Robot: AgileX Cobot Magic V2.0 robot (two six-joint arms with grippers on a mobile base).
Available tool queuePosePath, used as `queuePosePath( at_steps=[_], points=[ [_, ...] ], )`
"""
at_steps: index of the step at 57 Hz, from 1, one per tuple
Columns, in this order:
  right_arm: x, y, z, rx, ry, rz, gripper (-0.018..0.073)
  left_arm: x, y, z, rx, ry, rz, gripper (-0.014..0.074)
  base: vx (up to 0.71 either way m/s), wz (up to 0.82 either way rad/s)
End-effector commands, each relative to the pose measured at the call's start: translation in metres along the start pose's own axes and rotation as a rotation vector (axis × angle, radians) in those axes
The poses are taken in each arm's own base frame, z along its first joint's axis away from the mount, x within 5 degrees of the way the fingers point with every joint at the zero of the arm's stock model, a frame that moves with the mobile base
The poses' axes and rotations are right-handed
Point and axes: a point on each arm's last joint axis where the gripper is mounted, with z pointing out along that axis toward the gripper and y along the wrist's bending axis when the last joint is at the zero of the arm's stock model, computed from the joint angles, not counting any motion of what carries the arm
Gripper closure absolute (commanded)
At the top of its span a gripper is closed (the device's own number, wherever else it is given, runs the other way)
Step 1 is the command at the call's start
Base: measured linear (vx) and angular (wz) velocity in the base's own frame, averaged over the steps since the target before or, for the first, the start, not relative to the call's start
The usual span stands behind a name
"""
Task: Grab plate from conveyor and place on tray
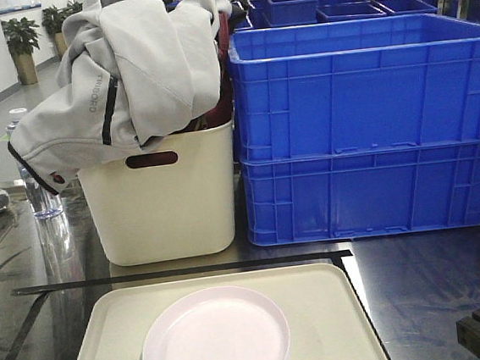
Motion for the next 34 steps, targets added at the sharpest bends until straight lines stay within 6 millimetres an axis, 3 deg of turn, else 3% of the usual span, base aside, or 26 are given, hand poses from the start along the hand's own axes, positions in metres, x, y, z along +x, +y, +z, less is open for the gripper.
queuePosePath(
  at_steps=[1,5,7,34],
  points=[
    [-0.017,-0.001,-0.003,0.001,-0.116,-0.008,0.0568,0.01,0.0,-0.007,-0.006,-0.218,-0.016,0.0596,0.0,0.0],
    [-0.017,-0.001,-0.003,0.001,-0.116,-0.008,0.0568,0.041,0.0,-0.008,-0.01,-0.253,-0.018,0.0596,0.0,0.0],
    [-0.017,-0.001,-0.003,0.001,-0.116,-0.008,0.0568,0.045,-0.001,-0.01,-0.007,-0.221,-0.009,0.0596,0.0,0.0],
    [-0.016,-0.001,-0.003,0.002,-0.097,-0.008,0.0568,0.05,-0.001,-0.015,-0.006,-0.192,0.037,0.0594,0.0,0.0]
  ],
)
